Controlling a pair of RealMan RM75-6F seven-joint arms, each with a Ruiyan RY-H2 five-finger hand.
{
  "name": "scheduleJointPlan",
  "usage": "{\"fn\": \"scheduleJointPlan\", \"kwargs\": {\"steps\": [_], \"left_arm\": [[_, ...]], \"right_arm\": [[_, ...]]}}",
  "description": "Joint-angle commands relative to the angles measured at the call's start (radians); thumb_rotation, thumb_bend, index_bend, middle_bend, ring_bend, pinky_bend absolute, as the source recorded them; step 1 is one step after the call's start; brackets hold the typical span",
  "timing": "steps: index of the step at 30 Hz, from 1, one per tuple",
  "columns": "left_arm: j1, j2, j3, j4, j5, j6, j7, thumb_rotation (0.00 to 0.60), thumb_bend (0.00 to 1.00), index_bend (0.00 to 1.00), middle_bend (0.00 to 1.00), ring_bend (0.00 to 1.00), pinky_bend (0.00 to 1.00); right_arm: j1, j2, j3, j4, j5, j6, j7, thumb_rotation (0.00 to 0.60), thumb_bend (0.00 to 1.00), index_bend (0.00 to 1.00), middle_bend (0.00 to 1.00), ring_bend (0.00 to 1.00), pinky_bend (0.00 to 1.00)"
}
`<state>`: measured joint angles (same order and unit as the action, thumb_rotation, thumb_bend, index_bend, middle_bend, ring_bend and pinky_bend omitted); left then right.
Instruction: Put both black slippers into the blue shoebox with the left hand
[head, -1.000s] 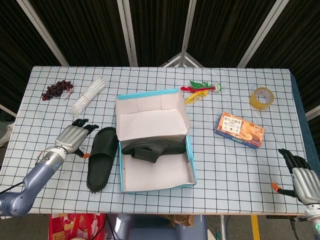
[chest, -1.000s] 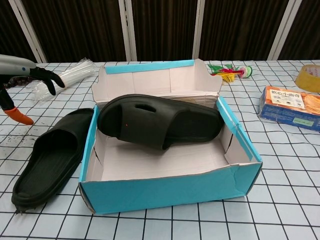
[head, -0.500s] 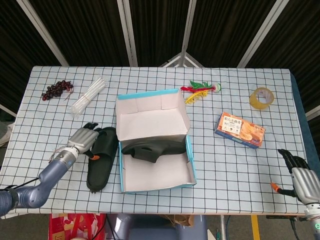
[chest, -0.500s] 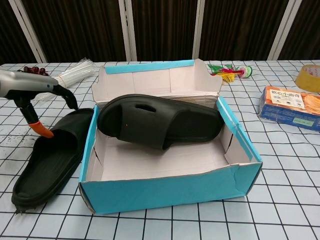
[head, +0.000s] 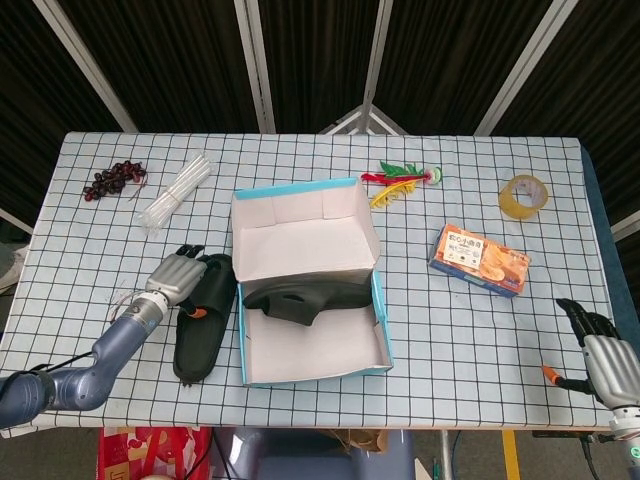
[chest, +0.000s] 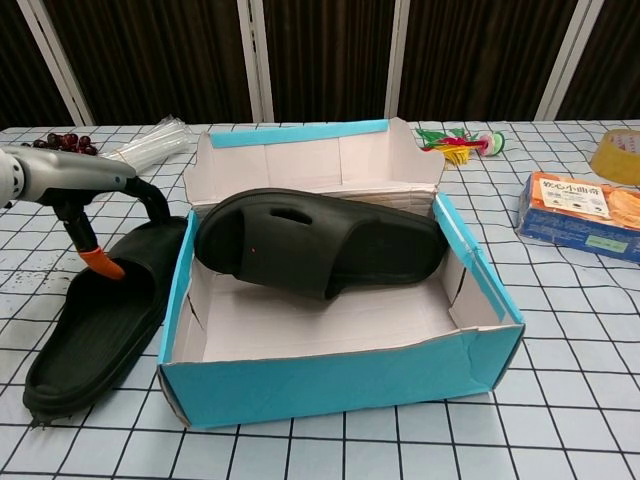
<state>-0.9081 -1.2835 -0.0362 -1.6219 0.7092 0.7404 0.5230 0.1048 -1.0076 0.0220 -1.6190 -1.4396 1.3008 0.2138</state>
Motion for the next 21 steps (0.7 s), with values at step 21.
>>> {"fn": "scheduleJointPlan", "kwargs": {"steps": [21], "left_arm": [[-0.038, -0.047, 0.043, 0.046, -0.028, 0.052, 0.045, 0.531, 0.25, 0.22, 0.22, 0.00, 0.03]], "right_arm": [[0.001, 0.001, -0.002, -0.006, -0.002, -0.002, -0.008, 0.600, 0.22, 0.07, 0.10, 0.15, 0.11]]}}
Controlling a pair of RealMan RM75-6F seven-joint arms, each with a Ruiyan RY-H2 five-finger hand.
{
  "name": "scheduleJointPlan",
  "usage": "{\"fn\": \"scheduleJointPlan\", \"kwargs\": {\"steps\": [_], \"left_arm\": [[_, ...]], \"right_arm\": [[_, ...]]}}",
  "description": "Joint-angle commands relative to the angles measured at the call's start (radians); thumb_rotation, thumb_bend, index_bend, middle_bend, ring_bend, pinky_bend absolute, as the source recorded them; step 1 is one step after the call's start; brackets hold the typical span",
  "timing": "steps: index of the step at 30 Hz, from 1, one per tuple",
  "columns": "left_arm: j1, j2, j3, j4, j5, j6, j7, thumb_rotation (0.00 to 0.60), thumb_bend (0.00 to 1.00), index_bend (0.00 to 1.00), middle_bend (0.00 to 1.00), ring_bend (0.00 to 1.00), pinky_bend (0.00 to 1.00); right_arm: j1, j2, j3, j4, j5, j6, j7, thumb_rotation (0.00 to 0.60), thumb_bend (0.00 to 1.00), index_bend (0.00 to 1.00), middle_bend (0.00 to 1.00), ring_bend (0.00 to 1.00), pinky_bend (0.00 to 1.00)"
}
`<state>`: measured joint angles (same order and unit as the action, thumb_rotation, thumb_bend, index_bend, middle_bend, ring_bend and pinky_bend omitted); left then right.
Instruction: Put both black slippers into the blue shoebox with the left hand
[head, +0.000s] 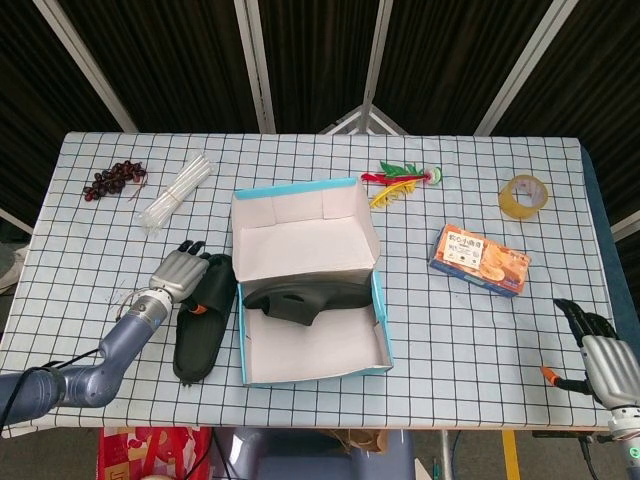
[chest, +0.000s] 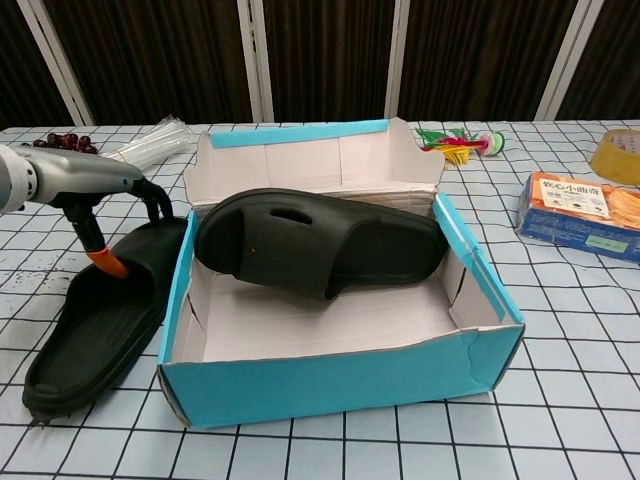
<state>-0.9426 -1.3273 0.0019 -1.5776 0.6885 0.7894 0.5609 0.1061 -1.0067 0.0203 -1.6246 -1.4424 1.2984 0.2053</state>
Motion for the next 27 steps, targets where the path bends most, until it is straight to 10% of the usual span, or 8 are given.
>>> {"fn": "scheduleJointPlan", "kwargs": {"steps": [1, 27], "left_arm": [[-0.006, -0.005, 0.009, 0.004, -0.011, 0.005, 0.015, 0.531, 0.25, 0.22, 0.23, 0.00, 0.03], [-0.029, -0.058, 0.031, 0.036, -0.018, 0.040, 0.071, 0.597, 0.30, 0.26, 0.33, 0.00, 0.03]], "right_arm": [[0.000, 0.000, 0.000, 0.000, 0.001, 0.001, 0.000, 0.600, 0.22, 0.07, 0.10, 0.15, 0.11], [-0.001, 0.002, -0.001, -0.001, -0.001, 0.000, 0.004, 0.600, 0.22, 0.07, 0.10, 0.15, 0.11]]}}
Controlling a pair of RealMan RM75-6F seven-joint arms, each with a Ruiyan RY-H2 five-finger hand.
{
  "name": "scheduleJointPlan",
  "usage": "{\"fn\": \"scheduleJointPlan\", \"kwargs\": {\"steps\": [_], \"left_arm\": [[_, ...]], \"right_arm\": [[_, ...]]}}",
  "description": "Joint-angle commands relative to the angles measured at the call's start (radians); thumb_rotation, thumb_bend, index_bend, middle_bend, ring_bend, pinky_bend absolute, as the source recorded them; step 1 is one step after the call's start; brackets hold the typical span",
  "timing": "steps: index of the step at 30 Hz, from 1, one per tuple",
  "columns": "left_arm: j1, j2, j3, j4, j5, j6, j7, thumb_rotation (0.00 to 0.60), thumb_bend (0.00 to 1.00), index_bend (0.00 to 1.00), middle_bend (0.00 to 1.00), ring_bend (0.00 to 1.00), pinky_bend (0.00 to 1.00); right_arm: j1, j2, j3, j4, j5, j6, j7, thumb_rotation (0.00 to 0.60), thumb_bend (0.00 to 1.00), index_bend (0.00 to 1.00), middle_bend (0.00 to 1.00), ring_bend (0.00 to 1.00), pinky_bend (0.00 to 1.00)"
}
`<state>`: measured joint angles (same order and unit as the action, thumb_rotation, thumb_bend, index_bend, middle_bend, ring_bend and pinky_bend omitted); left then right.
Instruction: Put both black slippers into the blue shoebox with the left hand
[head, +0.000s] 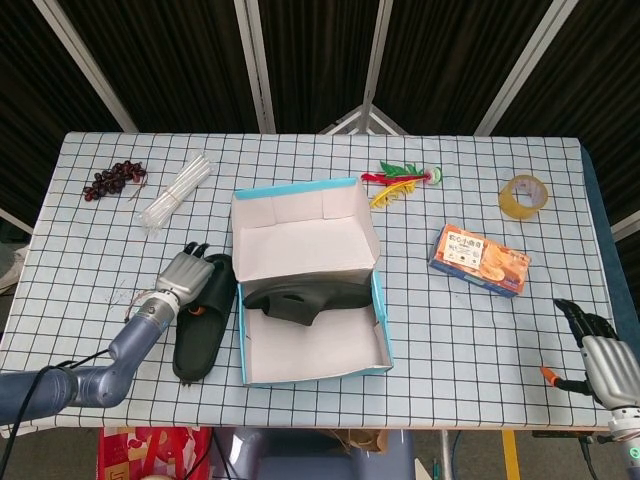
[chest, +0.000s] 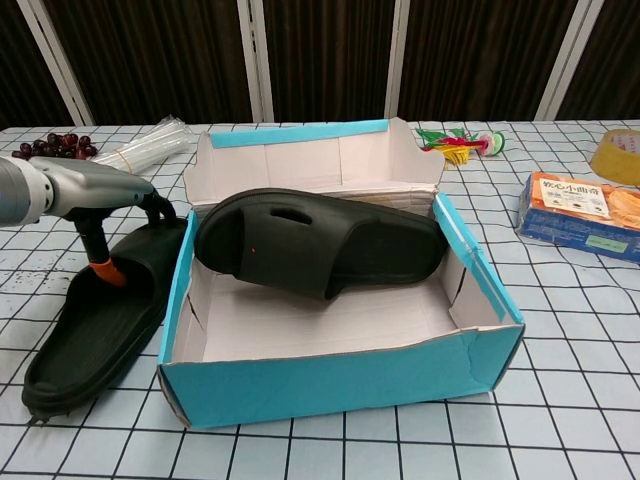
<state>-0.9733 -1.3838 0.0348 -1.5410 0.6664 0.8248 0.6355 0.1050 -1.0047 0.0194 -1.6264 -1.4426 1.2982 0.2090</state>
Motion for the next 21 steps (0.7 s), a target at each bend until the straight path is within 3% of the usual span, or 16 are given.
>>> {"fn": "scheduleJointPlan", "kwargs": {"steps": [1, 4, 11, 21], "left_arm": [[0.003, -0.001, -0.003, -0.002, 0.007, 0.008, -0.006, 0.599, 0.31, 0.27, 0.34, 0.00, 0.03], [0.004, 0.000, -0.001, -0.003, 0.007, 0.013, -0.001, 0.600, 0.35, 0.30, 0.41, 0.01, 0.03], [0.009, -0.007, 0.006, 0.003, 0.009, 0.023, 0.009, 0.600, 0.37, 0.36, 0.45, 0.03, 0.03], [0.023, 0.001, -0.005, 0.004, 0.025, 0.039, -0.009, 0.600, 0.43, 0.53, 0.54, 0.07, 0.04]], "right_arm": [[0.000, 0.000, 0.000, 0.001, 0.000, 0.000, 0.001, 0.600, 0.22, 0.07, 0.10, 0.15, 0.11], [-0.001, 0.001, -0.001, 0.000, -0.002, 0.001, 0.003, 0.600, 0.22, 0.07, 0.10, 0.15, 0.11], [-0.001, 0.002, -0.002, 0.000, -0.004, 0.001, 0.006, 0.600, 0.22, 0.07, 0.10, 0.15, 0.11], [0.001, 0.002, -0.002, 0.000, -0.004, -0.001, 0.005, 0.600, 0.22, 0.07, 0.10, 0.15, 0.11]]}}
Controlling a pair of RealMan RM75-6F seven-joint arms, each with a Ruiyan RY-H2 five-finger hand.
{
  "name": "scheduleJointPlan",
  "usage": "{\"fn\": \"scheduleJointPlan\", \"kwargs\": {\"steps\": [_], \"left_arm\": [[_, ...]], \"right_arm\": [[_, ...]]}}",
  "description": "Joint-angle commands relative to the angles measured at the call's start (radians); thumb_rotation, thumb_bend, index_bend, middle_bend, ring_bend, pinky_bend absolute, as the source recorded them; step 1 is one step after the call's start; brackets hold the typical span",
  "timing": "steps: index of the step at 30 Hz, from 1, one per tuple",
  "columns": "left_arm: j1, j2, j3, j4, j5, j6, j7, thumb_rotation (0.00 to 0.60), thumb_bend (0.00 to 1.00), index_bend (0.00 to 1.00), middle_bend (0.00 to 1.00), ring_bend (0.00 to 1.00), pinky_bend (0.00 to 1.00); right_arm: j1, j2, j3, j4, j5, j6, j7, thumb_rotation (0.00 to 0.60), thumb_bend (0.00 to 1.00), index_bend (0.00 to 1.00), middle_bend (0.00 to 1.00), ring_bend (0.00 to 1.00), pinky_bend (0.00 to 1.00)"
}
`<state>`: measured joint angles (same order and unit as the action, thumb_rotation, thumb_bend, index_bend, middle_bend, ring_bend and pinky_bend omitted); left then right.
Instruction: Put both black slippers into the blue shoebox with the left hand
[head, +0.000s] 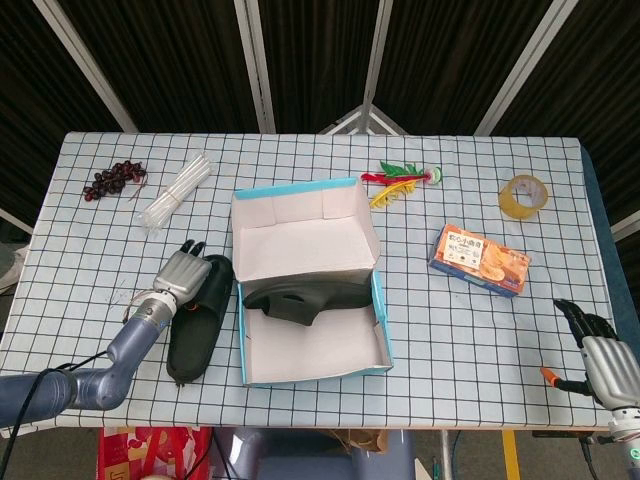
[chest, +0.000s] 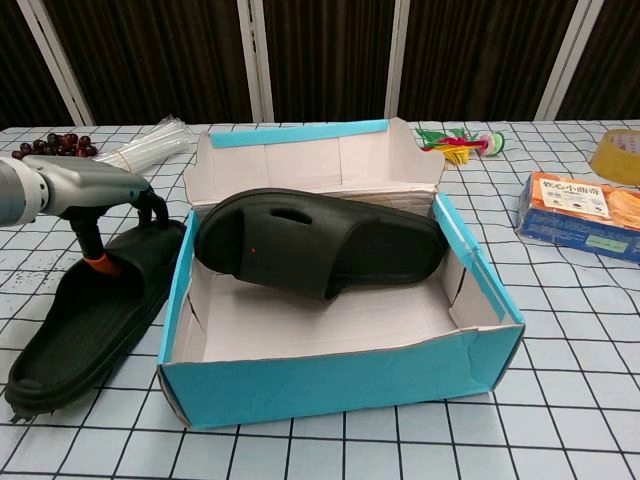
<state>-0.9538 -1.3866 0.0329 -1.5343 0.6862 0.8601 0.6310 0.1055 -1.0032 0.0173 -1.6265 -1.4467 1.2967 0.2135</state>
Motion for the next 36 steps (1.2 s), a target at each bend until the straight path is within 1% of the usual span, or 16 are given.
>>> {"fn": "scheduleJointPlan", "kwargs": {"steps": [1, 4, 7, 12, 16, 22, 26, 28, 31, 33, 36], "left_arm": [[0.006, 0.007, -0.005, -0.006, 0.009, 0.007, -0.009, 0.600, 0.44, 0.56, 0.54, 0.07, 0.04], [0.012, 0.020, -0.008, -0.016, 0.024, 0.016, -0.016, 0.600, 0.47, 0.60, 0.56, 0.08, 0.04], [0.017, 0.039, -0.011, -0.033, 0.034, 0.025, -0.020, 0.600, 0.48, 0.62, 0.57, 0.09, 0.04], [0.028, 0.094, -0.013, -0.083, 0.048, 0.052, -0.017, 0.600, 0.49, 0.66, 0.58, 0.09, 0.04], [0.045, 0.164, -0.006, -0.145, 0.061, 0.080, -0.012, 0.600, 0.50, 0.70, 0.61, 0.10, 0.04], [0.073, 0.326, 0.001, -0.276, 0.104, 0.147, 0.000, 0.600, 0.51, 0.72, 0.63, 0.10, 0.04], [0.084, 0.410, -0.021, -0.341, 0.139, 0.185, -0.015, 0.600, 0.51, 0.73, 0.63, 0.10, 0.04], [0.081, 0.462, -0.045, -0.395, 0.167, 0.200, -0.026, 0.600, 0.51, 0.73, 0.63, 0.10, 0.04], [0.059, 0.512, -0.088, -0.467, 0.207, 0.211, -0.019, 0.600, 0.51, 0.74, 0.63, 0.10, 0.04], [0.036, 0.533, -0.111, -0.510, 0.230, 0.217, 0.020, 0.600, 0.51, 0.74, 0.62, 0.10, 0.04], [-0.012, 0.542, -0.136, -0.562, 0.279, 0.238, 0.142, 0.600, 0.51, 0.74, 0.62, 0.10, 0.04]], "right_arm": [[0.000, 0.000, 0.000, 0.000, 0.000, 0.000, 0.000, 0.600, 0.22, 0.07, 0.10, 0.15, 0.11], [0.001, 0.000, -0.001, 0.000, 0.000, -0.002, 0.000, 0.600, 0.22, 0.07, 0.10, 0.15, 0.11], [0.001, 0.000, 0.000, 0.000, 0.001, -0.003, -0.002, 0.600, 0.22, 0.07, 0.10, 0.15, 0.11], [0.003, 0.000, -0.001, -0.001, 0.004, -0.008, -0.005, 0.600, 0.22, 0.07, 0.10, 0.15, 0.11], [0.003, 0.000, -0.001, -0.003, 0.002, -0.007, -0.006, 0.600, 0.22, 0.07, 0.10, 0.15, 0.11], [0.002, -0.002, -0.001, -0.011, 0.005, -0.005, -0.015, 0.600, 0.22, 0.07, 0.10, 0.15, 0.11], [0.001, -0.001, -0.002, -0.016, 0.002, -0.002, -0.016, 0.600, 0.22, 0.07, 0.10, 0.15, 0.11], [-0.001, 0.000, -0.004, -0.018, -0.001, 0.000, -0.015, 0.600, 0.22, 0.07, 0.10, 0.15, 0.11], [-0.002, 0.002, -0.004, -0.019, -0.004, 0.003, -0.012, 0.600, 0.22, 0.07, 0.10, 0.15, 0.11], [-0.004, 0.002, -0.004, -0.018, -0.004, 0.006, -0.008, 0.600, 0.22, 0.07, 0.10, 0.15, 0.11], [-0.005, 0.002, -0.003, -0.013, -0.005, 0.009, 0.001, 0.600, 0.22, 0.07, 0.10, 0.15, 0.11]]}}
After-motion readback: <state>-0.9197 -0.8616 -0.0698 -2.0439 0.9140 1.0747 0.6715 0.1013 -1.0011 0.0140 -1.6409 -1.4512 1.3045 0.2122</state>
